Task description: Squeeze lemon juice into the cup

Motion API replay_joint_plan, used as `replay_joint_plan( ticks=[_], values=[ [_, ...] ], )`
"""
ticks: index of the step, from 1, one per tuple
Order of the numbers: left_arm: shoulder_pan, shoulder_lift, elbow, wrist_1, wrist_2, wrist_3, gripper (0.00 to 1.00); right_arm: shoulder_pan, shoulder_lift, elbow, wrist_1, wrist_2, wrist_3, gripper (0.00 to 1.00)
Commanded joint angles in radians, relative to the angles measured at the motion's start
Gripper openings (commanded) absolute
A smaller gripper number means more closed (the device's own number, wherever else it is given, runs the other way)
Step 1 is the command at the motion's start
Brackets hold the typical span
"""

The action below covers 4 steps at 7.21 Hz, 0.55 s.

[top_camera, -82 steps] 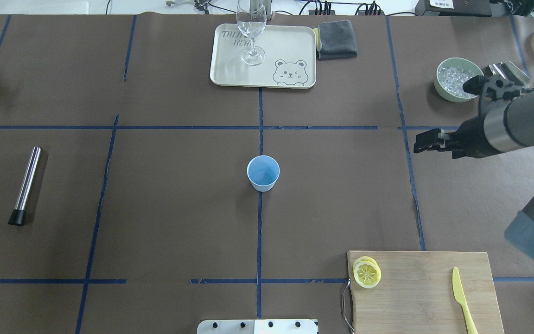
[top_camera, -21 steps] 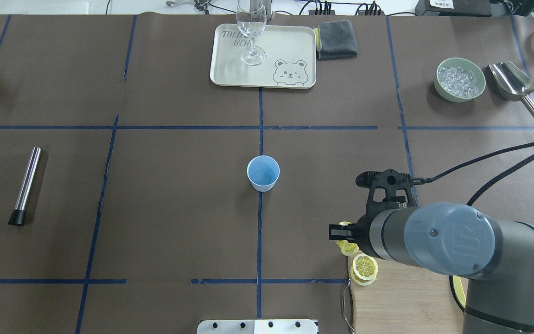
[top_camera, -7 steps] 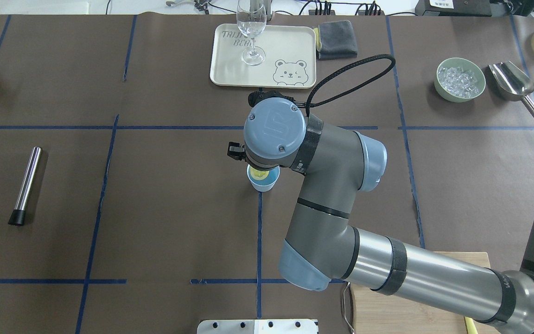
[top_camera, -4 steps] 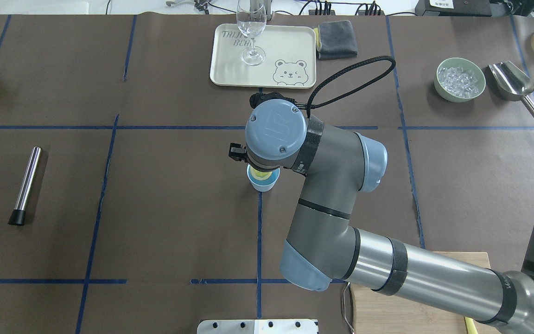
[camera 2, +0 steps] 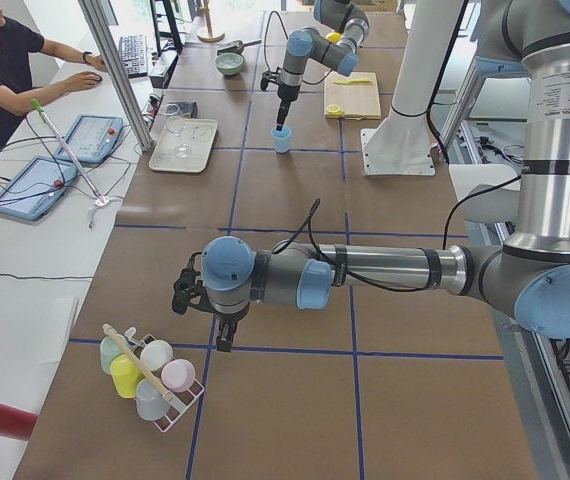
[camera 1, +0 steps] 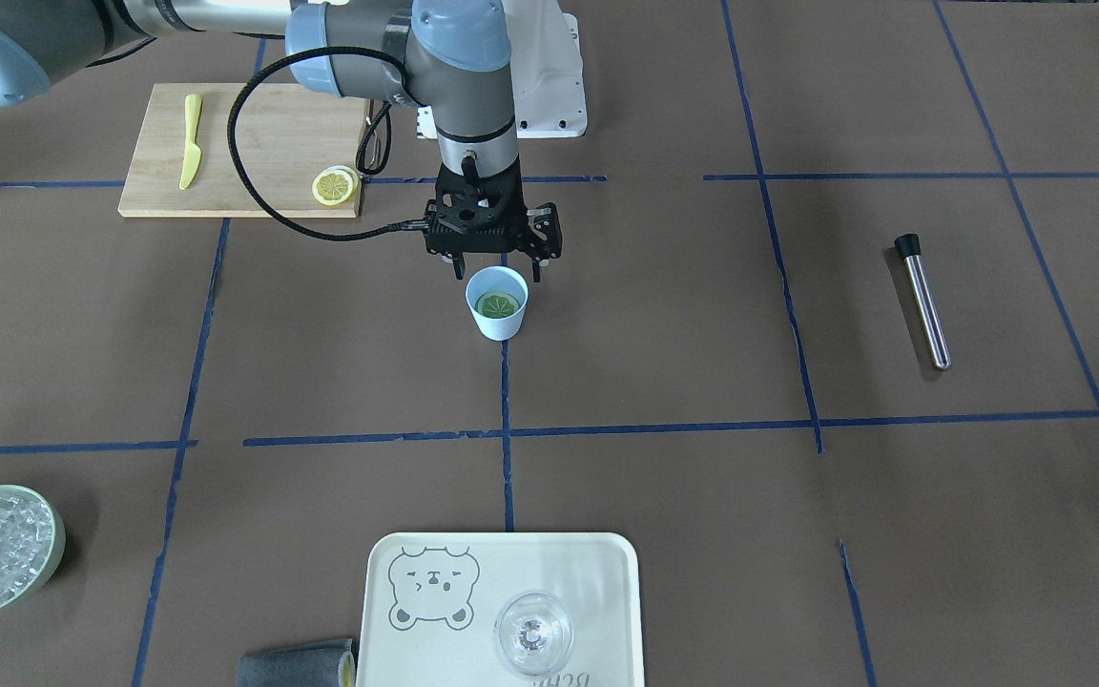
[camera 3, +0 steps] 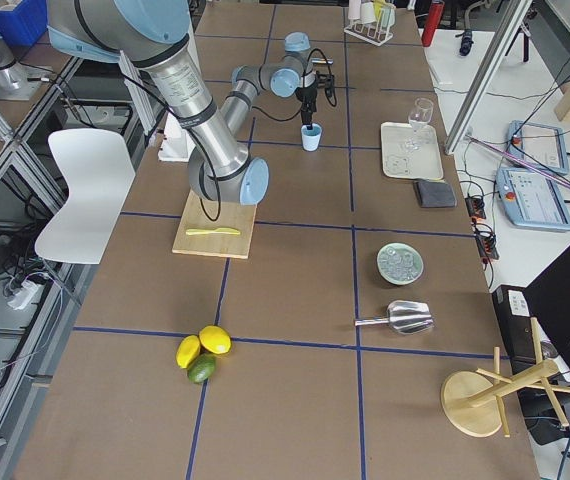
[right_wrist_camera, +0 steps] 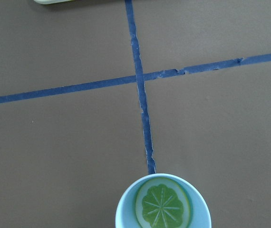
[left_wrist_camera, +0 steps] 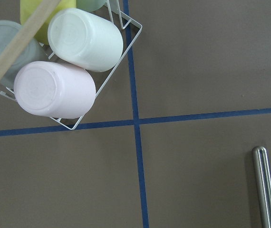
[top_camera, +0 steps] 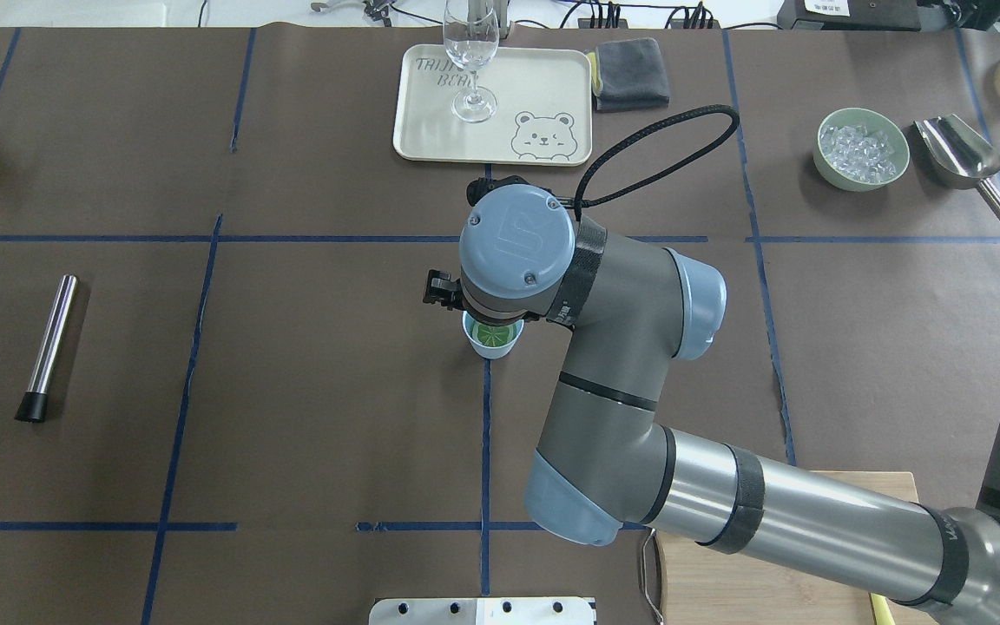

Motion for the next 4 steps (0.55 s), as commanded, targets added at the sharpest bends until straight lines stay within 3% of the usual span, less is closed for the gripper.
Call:
replay_joint_plan(
  ticks=[1,2,4],
  values=[
    [0.006,-0.043,-0.028,0.011,0.006,-0.066,1.00,0.056,-0.015,0.030,-0.038,0.087,-0.018,1.00],
    [0.084,-0.045,-0.057,0.019,0.013,-0.089,1.00,0.104,-0.056,0.089,-0.086,0.115,-0.100,1.00],
    [0.178,-0.115,-0.144,0.232,0.074,-0.088,1.00,0.240,-0.186,0.183,-0.115,0.219,-0.293,1.00]
  ],
)
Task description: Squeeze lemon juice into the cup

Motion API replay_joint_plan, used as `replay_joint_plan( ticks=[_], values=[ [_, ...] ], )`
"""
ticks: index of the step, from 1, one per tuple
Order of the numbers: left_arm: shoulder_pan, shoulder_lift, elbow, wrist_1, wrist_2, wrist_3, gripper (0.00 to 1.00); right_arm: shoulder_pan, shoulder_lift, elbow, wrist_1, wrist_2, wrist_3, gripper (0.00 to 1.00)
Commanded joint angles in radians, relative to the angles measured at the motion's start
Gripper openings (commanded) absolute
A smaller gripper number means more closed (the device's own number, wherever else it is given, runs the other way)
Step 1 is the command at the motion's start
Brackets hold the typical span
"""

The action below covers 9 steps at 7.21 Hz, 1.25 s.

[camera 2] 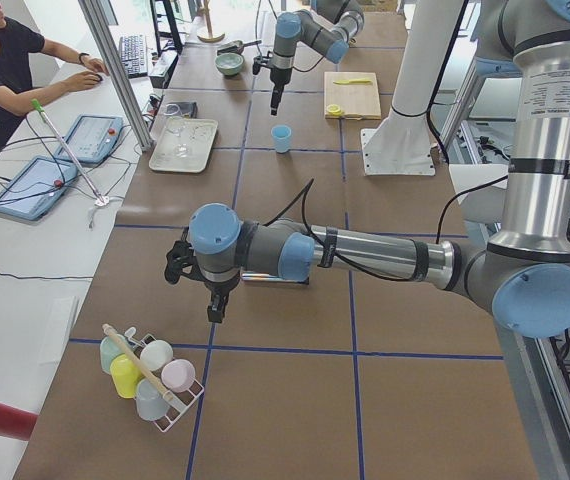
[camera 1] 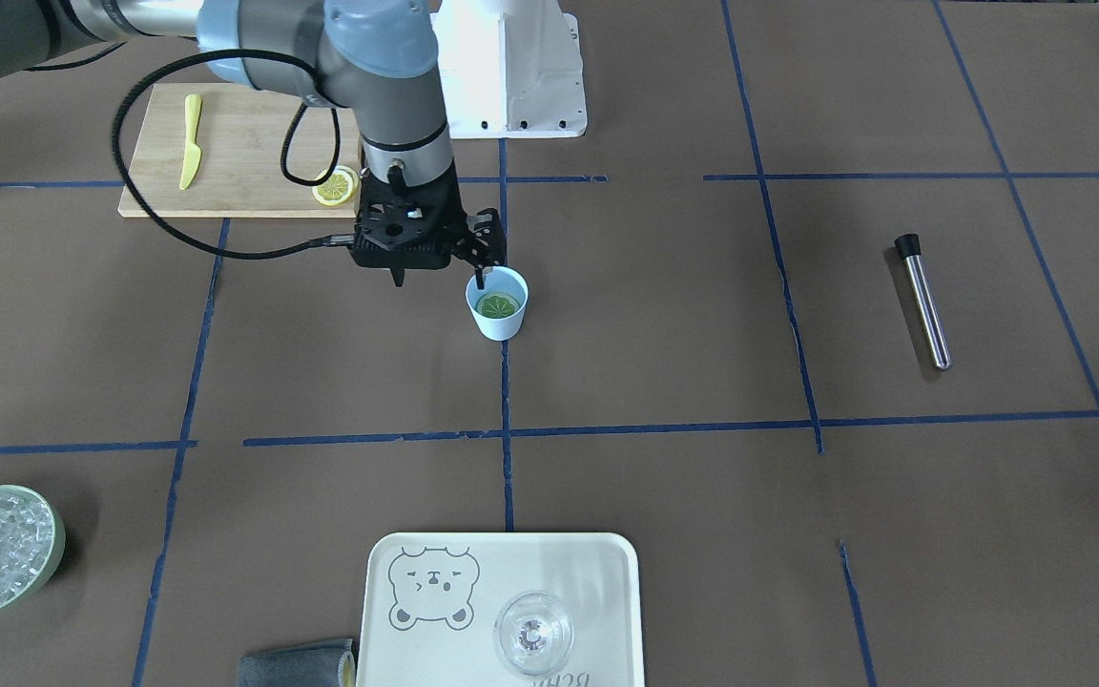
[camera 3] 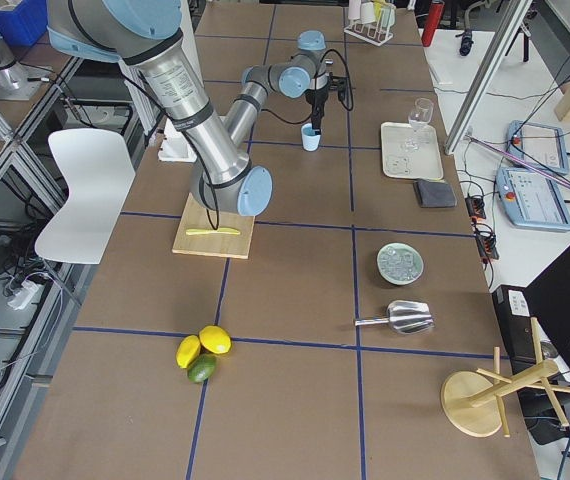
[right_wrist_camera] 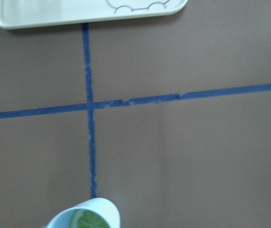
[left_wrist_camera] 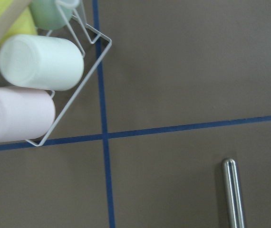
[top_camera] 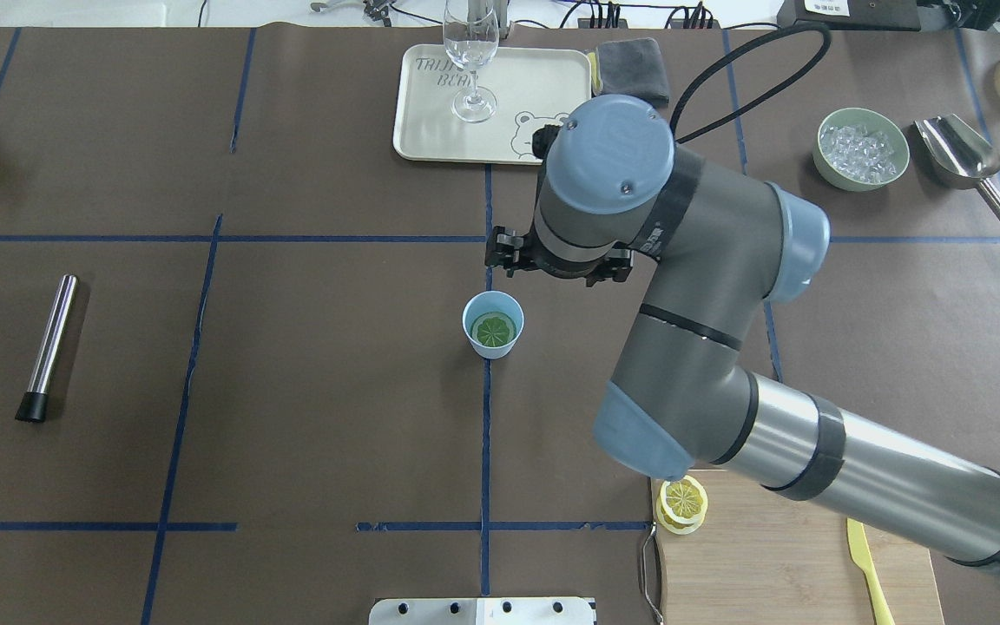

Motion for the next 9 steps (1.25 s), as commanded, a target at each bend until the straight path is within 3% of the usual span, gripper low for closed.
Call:
replay_joint_plan(
  ticks=[1,3,4,6,9],
  values=[
    [0.080,-0.098,-0.084,0.242,0.100,-0.004,1.00,0.150,-0.121,0.067,-0.014,0.104,-0.226,1.00],
    [0.112,-0.237,-0.083,0.492,0.105,-0.001,1.00,0.294,-0.233,0.075,-0.008,0.196,-0.438,1.00],
    [0.155,-0.249,-0.074,0.520,0.102,0.001,1.00,0.374,-0.285,0.075,-0.008,0.247,-0.551,1.00],
    [0.290,-0.241,0.009,0.518,0.100,-0.001,1.00,0.530,-0.389,0.066,-0.008,0.369,-0.793,1.00],
    [0.387,-0.240,0.162,0.356,0.088,-0.001,1.00,0.597,-0.443,0.066,-0.006,0.411,-0.884,1.00]
  ],
)
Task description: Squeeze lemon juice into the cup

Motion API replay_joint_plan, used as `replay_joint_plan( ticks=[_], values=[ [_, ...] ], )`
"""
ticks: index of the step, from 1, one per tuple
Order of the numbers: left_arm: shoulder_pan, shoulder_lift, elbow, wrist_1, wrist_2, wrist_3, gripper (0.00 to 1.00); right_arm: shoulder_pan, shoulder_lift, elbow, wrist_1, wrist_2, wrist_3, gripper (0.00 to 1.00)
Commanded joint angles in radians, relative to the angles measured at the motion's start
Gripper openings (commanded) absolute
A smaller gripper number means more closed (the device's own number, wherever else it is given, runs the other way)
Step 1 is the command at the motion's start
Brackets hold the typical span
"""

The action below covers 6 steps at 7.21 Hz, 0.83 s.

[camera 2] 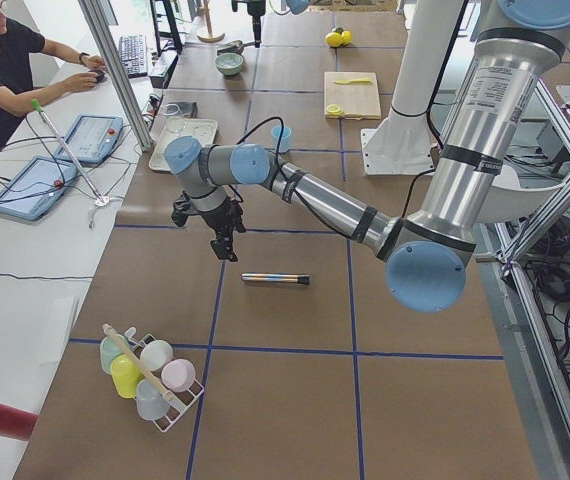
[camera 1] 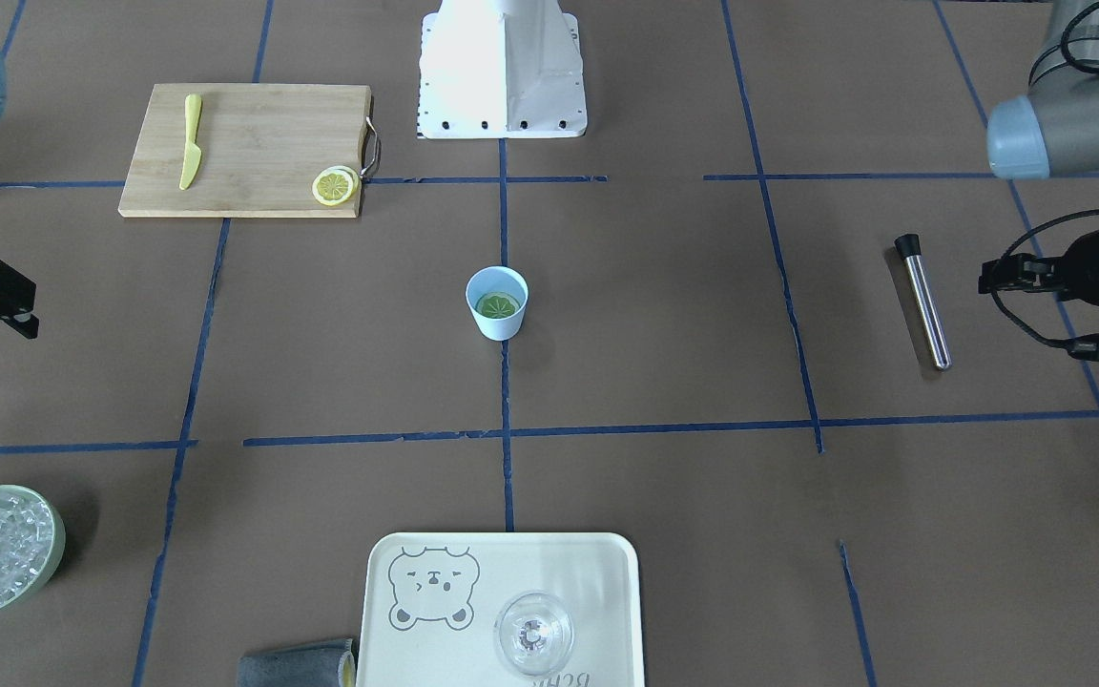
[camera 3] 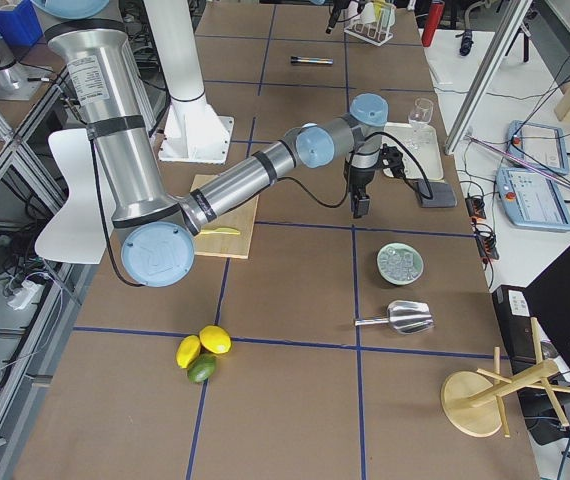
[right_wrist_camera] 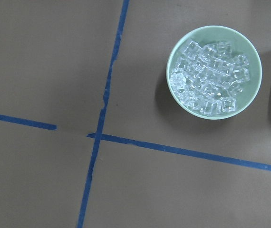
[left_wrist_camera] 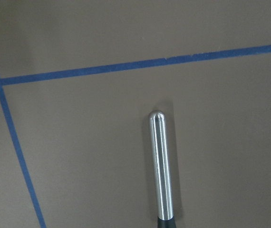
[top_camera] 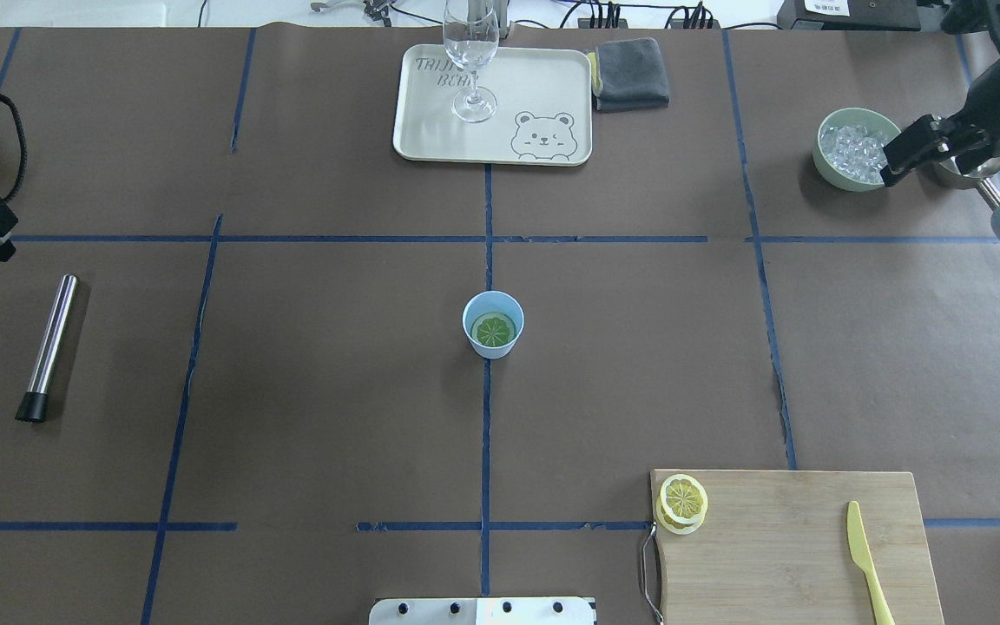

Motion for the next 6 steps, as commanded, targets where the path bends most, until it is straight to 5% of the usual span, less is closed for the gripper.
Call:
replay_joint_plan(
  ticks=[1,6],
  values=[
    [0.044,0.002,0.119,-0.137,-0.004,0.000,1.00,0.027,-0.012,0.002,0.001,0.014,-0.023,1.00],
    [0.075,0.002,0.175,-0.196,-0.074,-0.098,1.00,0.033,-0.013,0.010,0.003,0.023,-0.023,1.00]
  ],
)
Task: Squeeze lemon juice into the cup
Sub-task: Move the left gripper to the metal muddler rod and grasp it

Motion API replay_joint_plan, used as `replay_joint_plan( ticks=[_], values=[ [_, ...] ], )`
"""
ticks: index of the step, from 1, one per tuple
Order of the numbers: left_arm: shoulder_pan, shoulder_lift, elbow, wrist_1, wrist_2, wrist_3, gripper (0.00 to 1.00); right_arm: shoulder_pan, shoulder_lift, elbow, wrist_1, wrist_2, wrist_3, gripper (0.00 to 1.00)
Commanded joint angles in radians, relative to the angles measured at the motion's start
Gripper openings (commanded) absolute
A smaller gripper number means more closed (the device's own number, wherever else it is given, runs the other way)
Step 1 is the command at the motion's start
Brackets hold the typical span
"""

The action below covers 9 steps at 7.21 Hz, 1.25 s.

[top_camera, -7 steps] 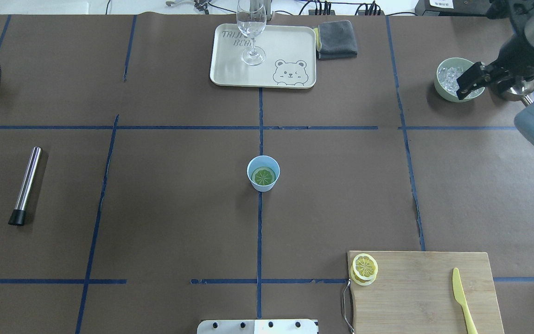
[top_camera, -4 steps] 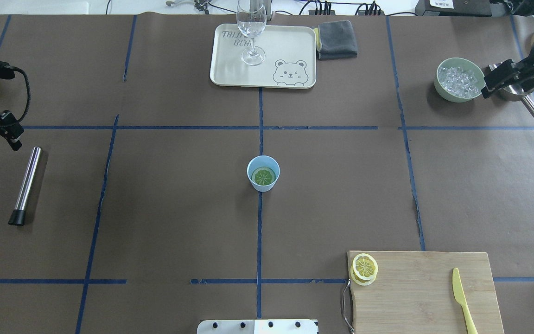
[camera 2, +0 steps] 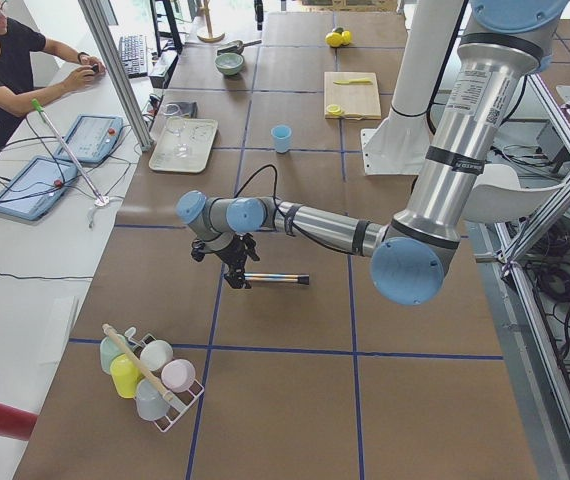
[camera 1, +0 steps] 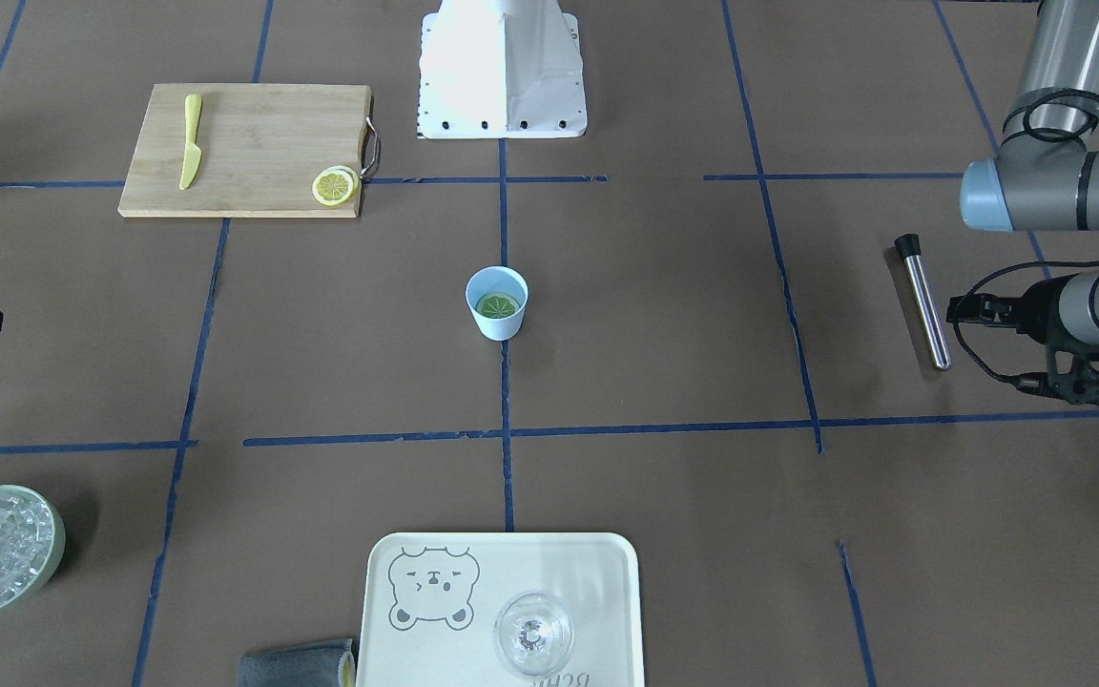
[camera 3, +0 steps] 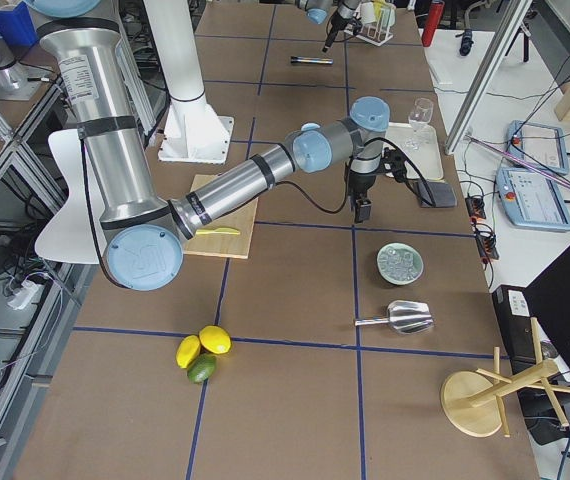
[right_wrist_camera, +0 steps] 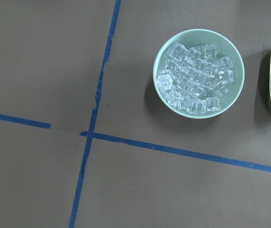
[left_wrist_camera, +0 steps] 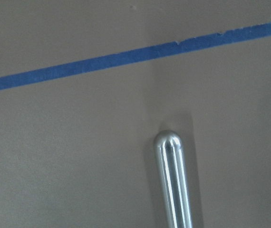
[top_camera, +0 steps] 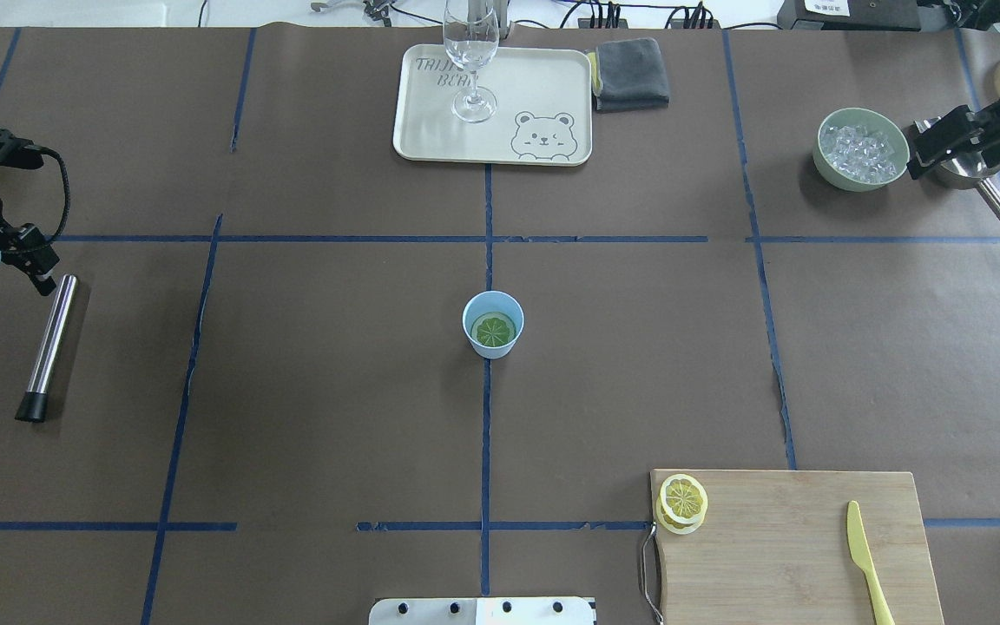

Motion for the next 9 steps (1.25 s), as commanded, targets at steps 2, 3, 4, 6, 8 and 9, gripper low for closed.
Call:
replay_joint_plan(
  ticks=[2,3,4,6,8,9],
  values=[
    [0.036,0.015,0.009,-0.048,-0.025,-0.064,1.00,0.001,0.000,-0.001,0.000,0.001,0.000,1.00],
    [0.041,0.029,0.029,-0.094,-0.026,-0.064,1.00,0.001,0.000,-0.001,0.000,0.001,0.000,1.00],
    [0.042,0.031,0.041,-0.110,-0.026,-0.065,1.00,0.001,0.000,0.001,0.000,0.001,0.001,1.00],
    [0.051,0.029,0.043,-0.113,-0.026,-0.080,1.00,0.001,0.000,0.001,0.000,0.002,0.002,1.00],
    [0.074,0.031,0.046,-0.166,-0.024,-0.152,1.00,0.001,0.000,0.001,0.000,0.001,0.002,1.00],
    [0.074,0.034,0.047,-0.167,-0.024,-0.153,1.00,0.001,-0.002,0.001,0.000,0.002,0.002,1.00]
  ],
)
